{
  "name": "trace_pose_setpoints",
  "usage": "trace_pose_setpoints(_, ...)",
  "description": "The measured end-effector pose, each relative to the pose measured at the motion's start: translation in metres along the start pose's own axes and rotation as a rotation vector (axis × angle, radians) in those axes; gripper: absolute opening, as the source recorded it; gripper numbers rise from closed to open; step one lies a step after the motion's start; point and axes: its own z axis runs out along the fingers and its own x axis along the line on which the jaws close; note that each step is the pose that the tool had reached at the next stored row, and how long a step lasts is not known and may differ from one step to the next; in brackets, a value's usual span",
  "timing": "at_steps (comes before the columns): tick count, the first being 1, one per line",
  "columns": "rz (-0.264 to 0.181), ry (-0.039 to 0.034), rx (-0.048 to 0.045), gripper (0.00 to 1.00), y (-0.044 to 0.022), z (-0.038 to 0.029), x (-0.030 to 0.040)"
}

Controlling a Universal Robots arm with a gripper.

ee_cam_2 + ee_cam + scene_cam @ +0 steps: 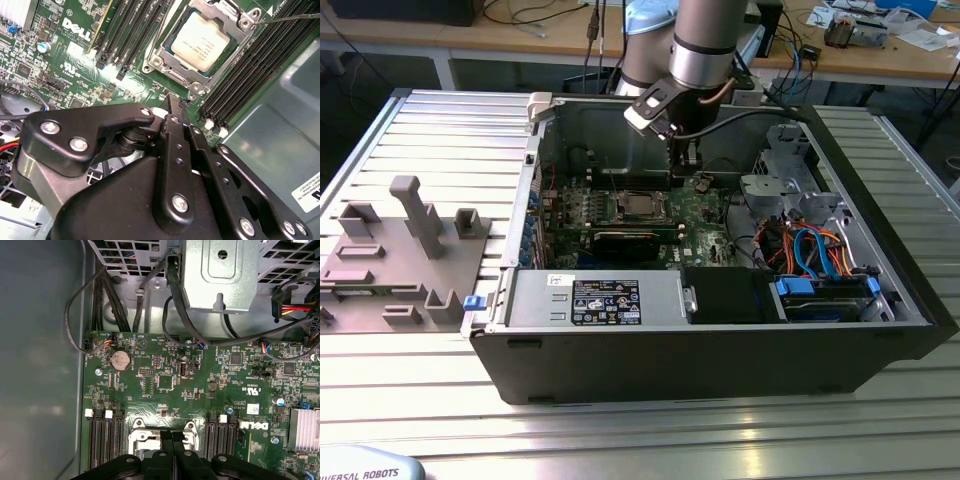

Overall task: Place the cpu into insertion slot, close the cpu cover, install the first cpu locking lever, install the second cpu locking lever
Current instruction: 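Close the cpu cover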

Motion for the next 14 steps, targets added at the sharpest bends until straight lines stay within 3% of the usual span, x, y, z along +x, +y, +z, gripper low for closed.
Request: trace_pose_setpoints(14,0.0,0.0001,0.0,0.11,-0.0031,0.0005,0.0002)
